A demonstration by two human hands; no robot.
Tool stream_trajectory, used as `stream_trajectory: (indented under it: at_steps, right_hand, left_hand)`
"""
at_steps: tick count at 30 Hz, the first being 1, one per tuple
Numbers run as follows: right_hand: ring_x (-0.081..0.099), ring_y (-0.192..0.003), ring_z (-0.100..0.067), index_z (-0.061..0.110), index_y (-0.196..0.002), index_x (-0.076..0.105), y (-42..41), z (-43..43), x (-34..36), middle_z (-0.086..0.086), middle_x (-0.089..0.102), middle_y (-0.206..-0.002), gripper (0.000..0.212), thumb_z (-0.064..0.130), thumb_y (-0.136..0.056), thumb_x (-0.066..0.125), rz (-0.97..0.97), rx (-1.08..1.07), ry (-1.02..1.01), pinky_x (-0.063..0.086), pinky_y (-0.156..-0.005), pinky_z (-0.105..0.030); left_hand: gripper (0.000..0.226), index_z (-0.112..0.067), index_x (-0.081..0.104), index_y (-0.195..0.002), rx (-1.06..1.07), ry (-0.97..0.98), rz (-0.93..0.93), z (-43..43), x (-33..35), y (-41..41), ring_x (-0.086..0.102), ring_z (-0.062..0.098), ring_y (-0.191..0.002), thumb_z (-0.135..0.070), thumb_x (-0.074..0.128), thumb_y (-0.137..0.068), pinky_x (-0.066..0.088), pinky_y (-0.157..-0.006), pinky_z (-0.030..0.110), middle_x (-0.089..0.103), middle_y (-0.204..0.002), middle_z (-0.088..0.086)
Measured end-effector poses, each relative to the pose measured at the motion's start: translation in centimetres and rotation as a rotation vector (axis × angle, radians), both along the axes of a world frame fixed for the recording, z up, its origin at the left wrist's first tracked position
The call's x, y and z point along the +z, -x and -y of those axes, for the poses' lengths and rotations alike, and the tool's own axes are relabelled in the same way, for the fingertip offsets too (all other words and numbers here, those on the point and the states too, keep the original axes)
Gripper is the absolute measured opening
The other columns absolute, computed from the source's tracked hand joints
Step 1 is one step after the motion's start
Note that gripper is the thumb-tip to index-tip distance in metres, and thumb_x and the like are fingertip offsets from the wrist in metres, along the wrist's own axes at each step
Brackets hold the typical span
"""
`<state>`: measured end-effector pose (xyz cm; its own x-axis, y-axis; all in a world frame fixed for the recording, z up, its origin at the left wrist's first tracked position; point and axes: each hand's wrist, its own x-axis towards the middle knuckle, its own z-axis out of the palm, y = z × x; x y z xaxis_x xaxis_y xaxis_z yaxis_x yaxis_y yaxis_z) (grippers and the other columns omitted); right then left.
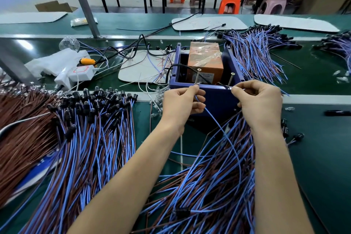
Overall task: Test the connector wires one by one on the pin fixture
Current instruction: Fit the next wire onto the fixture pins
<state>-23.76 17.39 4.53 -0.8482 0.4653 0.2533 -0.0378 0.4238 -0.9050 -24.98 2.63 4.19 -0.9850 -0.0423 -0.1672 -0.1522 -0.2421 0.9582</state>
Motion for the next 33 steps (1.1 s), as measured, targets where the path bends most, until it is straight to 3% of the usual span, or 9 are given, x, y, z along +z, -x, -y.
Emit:
stream_trajectory:
  at_steps: [7, 14, 19, 25, 28, 33]
  right_hand:
    - [0.061, -0.067, -0.025, 0.032, -0.065, 0.062, -0.2, 0.3, 0.3, 0.003, 0.060, -0.063, 0.023, 0.019, -0.081, 0.072, -0.011, -0.007, -0.067, 0.056, -0.074, -0.041]
    - [0.065, -0.074, -0.026, 0.028, -0.077, 0.068, -0.3, 0.6, 0.3, -0.003, 0.067, -0.073, 0.009, 0.023, -0.082, 0.072, -0.028, -0.050, -0.120, 0.056, -0.077, -0.044]
    - [0.060, -0.066, -0.014, 0.027, -0.081, 0.071, -0.4, 0.2, 0.5, -0.006, 0.070, -0.079, 0.015, 0.013, -0.082, 0.065, -0.033, -0.004, -0.179, 0.052, -0.072, -0.027]
    - [0.066, -0.070, -0.022, 0.027, -0.080, 0.069, -0.7, -0.2, 0.8, 0.008, 0.064, -0.067, 0.015, 0.013, -0.083, 0.066, -0.032, 0.035, -0.172, 0.056, -0.075, -0.034]
    - [0.068, -0.073, -0.024, 0.023, -0.080, 0.068, -0.6, -0.4, 0.8, 0.004, 0.065, -0.069, 0.009, 0.015, -0.083, 0.068, -0.028, 0.025, -0.172, 0.056, -0.078, -0.038]
    - [0.063, -0.073, -0.016, 0.027, -0.079, 0.066, -0.4, -0.1, 0.6, -0.002, 0.066, -0.073, 0.009, 0.019, -0.082, 0.067, -0.033, -0.012, -0.232, 0.049, -0.071, -0.024]
  left_hand:
    - [0.029, -0.005, 0.069, -0.069, -0.012, -0.006, 0.013, 0.2, -0.2, 0.2, 0.053, 0.007, -0.038, -0.012, 0.055, -0.093, 0.047, -0.044, 0.018, 0.062, -0.052, 0.000]
    - [0.029, -0.004, 0.069, -0.070, -0.025, -0.005, 0.015, 0.3, -0.2, 0.2, 0.054, 0.008, -0.039, -0.012, 0.053, -0.092, 0.048, -0.045, 0.019, 0.063, -0.053, 0.001]
    - [0.027, -0.004, 0.069, -0.070, -0.032, 0.001, 0.017, 0.4, -0.3, 0.3, 0.055, 0.008, -0.041, -0.012, 0.053, -0.091, 0.049, -0.046, 0.019, 0.064, -0.054, 0.001]
    - [0.026, -0.002, 0.068, -0.073, -0.082, 0.014, 0.042, 0.7, 0.0, 0.5, 0.054, 0.008, -0.040, -0.012, 0.053, -0.092, 0.050, -0.047, 0.018, 0.062, -0.051, 0.000]
    - [0.027, -0.002, 0.068, -0.072, -0.089, 0.017, 0.045, 0.9, 0.1, 0.5, 0.052, 0.008, -0.039, -0.012, 0.054, -0.093, 0.049, -0.047, 0.018, 0.062, -0.052, 0.001]
    - [0.027, 0.000, 0.067, -0.073, -0.085, 0.024, 0.043, 1.0, 0.1, 0.5, 0.052, 0.008, -0.040, -0.013, 0.055, -0.094, 0.048, -0.046, 0.018, 0.062, -0.053, 0.003]
